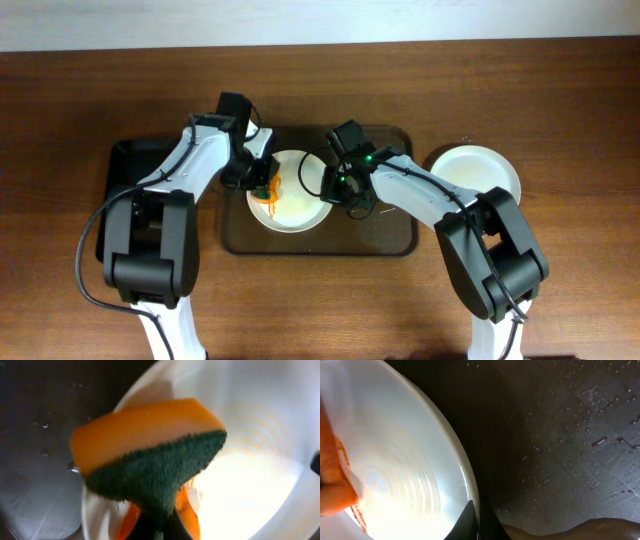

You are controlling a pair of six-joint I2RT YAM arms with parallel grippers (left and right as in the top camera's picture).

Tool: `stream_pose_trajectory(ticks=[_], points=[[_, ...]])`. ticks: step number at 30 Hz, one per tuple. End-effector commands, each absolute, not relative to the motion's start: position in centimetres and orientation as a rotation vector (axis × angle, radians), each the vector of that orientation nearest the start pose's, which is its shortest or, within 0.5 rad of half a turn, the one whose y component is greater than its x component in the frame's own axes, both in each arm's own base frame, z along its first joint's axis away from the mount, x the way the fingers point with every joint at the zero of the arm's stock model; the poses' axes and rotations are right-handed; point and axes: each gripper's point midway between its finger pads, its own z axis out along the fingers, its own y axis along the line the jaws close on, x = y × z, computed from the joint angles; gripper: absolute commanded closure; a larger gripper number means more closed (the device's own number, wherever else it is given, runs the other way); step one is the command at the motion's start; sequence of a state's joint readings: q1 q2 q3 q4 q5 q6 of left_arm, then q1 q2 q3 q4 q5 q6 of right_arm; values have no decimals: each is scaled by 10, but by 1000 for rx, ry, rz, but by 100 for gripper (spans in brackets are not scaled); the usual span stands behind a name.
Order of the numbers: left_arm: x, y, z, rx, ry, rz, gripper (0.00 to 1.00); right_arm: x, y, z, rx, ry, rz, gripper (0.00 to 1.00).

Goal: Clean dirty plates on tray and stack at the side
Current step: 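Scrub the last plate with the sponge in the left gripper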

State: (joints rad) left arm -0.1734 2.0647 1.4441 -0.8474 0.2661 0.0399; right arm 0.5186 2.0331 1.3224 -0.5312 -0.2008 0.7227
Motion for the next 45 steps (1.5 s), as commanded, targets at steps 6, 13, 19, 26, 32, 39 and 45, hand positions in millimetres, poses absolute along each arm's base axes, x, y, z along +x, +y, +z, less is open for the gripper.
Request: stream_pose_trajectory(ticks=[6, 13, 19, 26, 32, 39, 45], points=[[339, -168, 20, 410, 3036, -942, 100, 361, 241, -12, 256, 2974, 473, 96], [373, -134, -1, 256, 3049, -486, 100, 361, 241, -12, 256, 2974, 473, 96], [428, -78, -1, 130, 2873, 49, 100, 360, 241, -12, 256, 2974, 472, 96], [351, -101, -8, 243, 3177, -213, 100, 360, 241, -12, 256, 2974, 472, 96], [333, -170, 20, 426, 3063, -932, 100, 360, 241, -12, 256, 2974, 472, 96], [377, -160, 14, 336, 2946, -780, 100, 360, 242, -12, 250, 2976, 476, 96], [393, -89, -2, 110, 3036, -177, 100, 360, 242, -12, 251, 2978, 475, 96]])
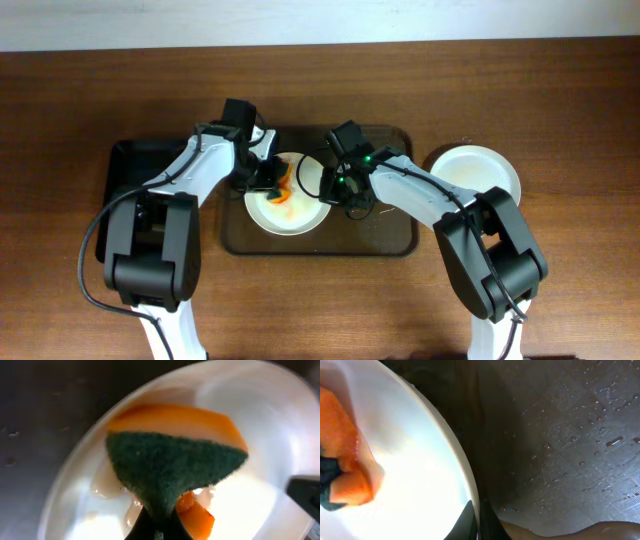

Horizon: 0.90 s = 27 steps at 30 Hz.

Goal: Clean dirty plates on tray and stack at the side
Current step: 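Scrub the last plate with the sponge in the left gripper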

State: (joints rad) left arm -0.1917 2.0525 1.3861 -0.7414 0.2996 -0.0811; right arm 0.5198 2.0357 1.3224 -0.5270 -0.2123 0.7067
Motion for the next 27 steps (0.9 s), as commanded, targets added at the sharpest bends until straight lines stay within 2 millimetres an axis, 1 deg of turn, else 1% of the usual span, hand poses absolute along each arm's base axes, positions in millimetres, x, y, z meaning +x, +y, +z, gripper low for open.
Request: stream_pose_trajectory(ticks=[1, 3, 4, 6, 7, 8, 10, 12, 13, 15, 18, 20, 21, 22, 23, 25, 26, 27], points=[[381, -87, -1, 100, 3091, -167, 100, 360, 242, -12, 251, 2978, 475, 96], [364, -85, 0, 97, 3162, -157, 100, 360, 242, -12, 250, 2978, 475, 96], [352, -86, 1, 97, 3212, -177, 100, 360, 242, -12, 250, 2978, 475, 96], [334, -91, 3, 106, 3280, -206, 100, 359, 242, -12, 250, 2978, 475, 96], [327, -99, 4, 149, 3303, -245, 100, 360, 242, -12, 250, 2978, 475, 96], [322, -117, 6, 235, 3294, -372, 100, 359, 242, -12, 251, 2978, 475, 96], [323, -148, 10, 397, 3225, -537, 100, 359, 242, -12, 251, 2978, 477, 96], [329, -166, 8, 476, 3162, -538, 100, 359, 243, -12, 249, 2982, 484, 96], [333, -172, 8, 499, 3137, -531, 100, 359, 243, -12, 249, 2982, 484, 96], [340, -169, 5, 503, 3113, -463, 100, 359, 243, -12, 249, 2982, 483, 96], [363, -135, 1, 366, 3096, -296, 100, 359, 243, -12, 249, 2981, 483, 96], [383, -97, -1, 196, 3068, -153, 100, 359, 243, -12, 249, 2981, 483, 96], [394, -81, 0, 140, 3038, -80, 100, 359, 243, -12, 249, 2981, 483, 96], [410, -63, 1, 70, 2982, -20, 100, 359, 243, -12, 249, 2981, 483, 96], [415, -63, 2, 63, 2963, -32, 100, 359, 243, -12, 249, 2981, 483, 96], [418, -76, 8, 79, 2957, -122, 100, 359, 243, -12, 249, 2981, 484, 96], [421, -84, 17, 89, 2954, -179, 100, 359, 243, -12, 249, 2980, 485, 96], [427, -91, 32, 95, 2945, -234, 100, 359, 243, -12, 249, 2979, 485, 96]])
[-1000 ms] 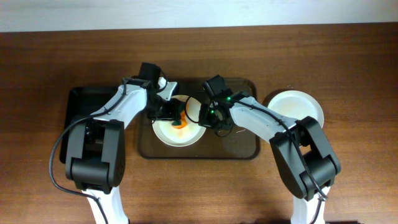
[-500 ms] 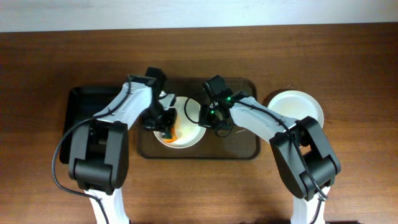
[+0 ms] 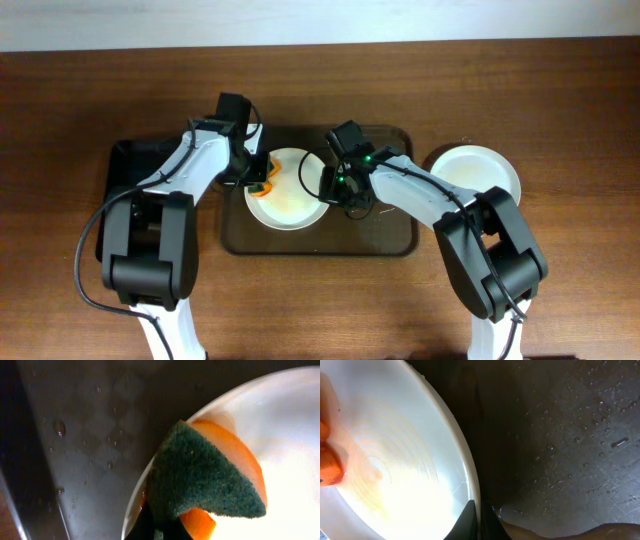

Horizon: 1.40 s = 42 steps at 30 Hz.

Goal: Clean dirty plates on tray and stack at the side
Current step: 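Scrub the last plate with the sponge in the left gripper, then lift the last plate with the right gripper and stack it on the pile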

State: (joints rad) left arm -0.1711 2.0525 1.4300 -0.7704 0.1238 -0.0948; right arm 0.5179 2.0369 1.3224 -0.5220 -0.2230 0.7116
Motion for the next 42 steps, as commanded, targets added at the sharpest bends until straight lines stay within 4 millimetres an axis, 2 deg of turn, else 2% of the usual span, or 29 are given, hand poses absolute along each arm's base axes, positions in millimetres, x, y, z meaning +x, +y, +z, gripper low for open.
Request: stream_pose_trajectory(ticks=[1, 2, 3, 6, 7, 8, 10, 11, 13, 15, 16, 18, 20, 24, 27, 32, 36, 39, 42], points=[[434, -96, 50, 99, 2931, -267, 100, 359, 243, -12, 248, 2979, 485, 96], [444, -100, 76, 116, 2905, -295, 100, 359, 243, -12, 248, 2979, 485, 96], [457, -102, 119, 134, 2856, -302, 100, 359, 243, -12, 247, 2978, 486, 96], [463, -103, 168, 176, 2802, -297, 100, 362, 244, -11, 245, 2967, 493, 95], [463, -102, 174, 177, 2795, -286, 100, 366, 245, -10, 245, 2948, 490, 94], [463, -98, 170, 170, 2806, -251, 100, 370, 245, -10, 243, 2933, 490, 85], [462, -95, 165, 167, 2823, -232, 100, 372, 247, -13, 242, 2927, 495, 81], [462, -95, 162, 166, 2831, -232, 100, 372, 247, -16, 243, 2929, 495, 81], [462, -95, 154, 166, 2851, -231, 100, 370, 248, -17, 240, 2938, 509, 96], [458, -95, 140, 163, 2900, -228, 100, 365, 252, -13, 193, 2958, 556, 96], [453, -95, 133, 163, 2936, -229, 100, 366, 252, -5, 141, 2951, 590, 96], [447, -94, 127, 162, 2976, -225, 100, 368, 244, 23, 71, 2910, 594, 96], [447, -94, 126, 161, 2979, -226, 100, 371, 227, 58, 46, 2844, 510, 96], [447, -94, 117, 160, 2999, -225, 100, 367, 162, 139, 60, 2632, 61, 96], [447, -94, 110, 159, 3015, -223, 100, 356, 134, 179, 61, 2478, -221, 96], [446, -94, 109, 159, 3019, -223, 100, 345, 134, 231, -9, 2148, -608, 96], [446, -94, 109, 159, 3019, -223, 100, 322, 157, 276, -115, 1879, -809, 96], [446, -94, 108, 159, 3022, -223, 100, 313, 162, 292, -113, 1785, -855, 96], [446, -94, 108, 159, 3022, -223, 100, 313, 162, 294, -109, 1774, -863, 96]])
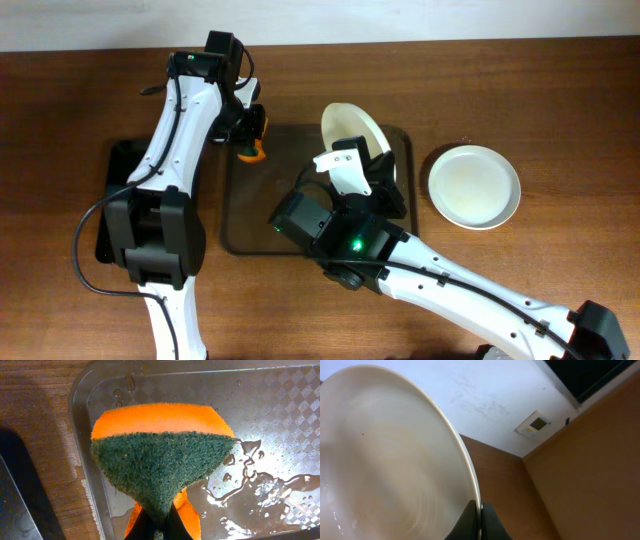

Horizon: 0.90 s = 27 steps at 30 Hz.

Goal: Clean dirty plates on tray and stack at the side
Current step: 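Lift the last plate with the right gripper and stack it on the pile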

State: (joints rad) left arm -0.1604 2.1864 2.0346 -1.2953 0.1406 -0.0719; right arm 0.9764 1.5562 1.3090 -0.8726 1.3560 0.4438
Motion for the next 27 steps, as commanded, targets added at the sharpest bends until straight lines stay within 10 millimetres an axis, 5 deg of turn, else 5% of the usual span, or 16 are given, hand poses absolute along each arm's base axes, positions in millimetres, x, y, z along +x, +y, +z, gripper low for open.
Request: stream_pose_trajectory(ticks=[1, 4, 9, 13, 16, 22, 27], points=[[446, -94, 108, 159, 3022, -223, 100, 313, 162, 294, -109, 1774, -863, 96], [446, -94, 108, 159, 3022, -223, 100, 314, 167, 283, -129, 1828, -808, 96], [446, -94, 108, 159, 3022, -223, 100, 314, 206, 181, -198, 2468, -129, 96], [446, -94, 108, 159, 3022, -223, 100, 329, 182, 162, -91, 2708, 307, 96], [446, -94, 108, 159, 3022, -223, 100, 350, 111, 162, 191, 2749, 497, 96], [446, -94, 109, 160, 3022, -223, 100, 340, -60, 133, 766, 2689, 360, 96], [446, -94, 108, 160, 3022, -223, 100, 323, -110, 86, 975, 2636, 317, 96]])
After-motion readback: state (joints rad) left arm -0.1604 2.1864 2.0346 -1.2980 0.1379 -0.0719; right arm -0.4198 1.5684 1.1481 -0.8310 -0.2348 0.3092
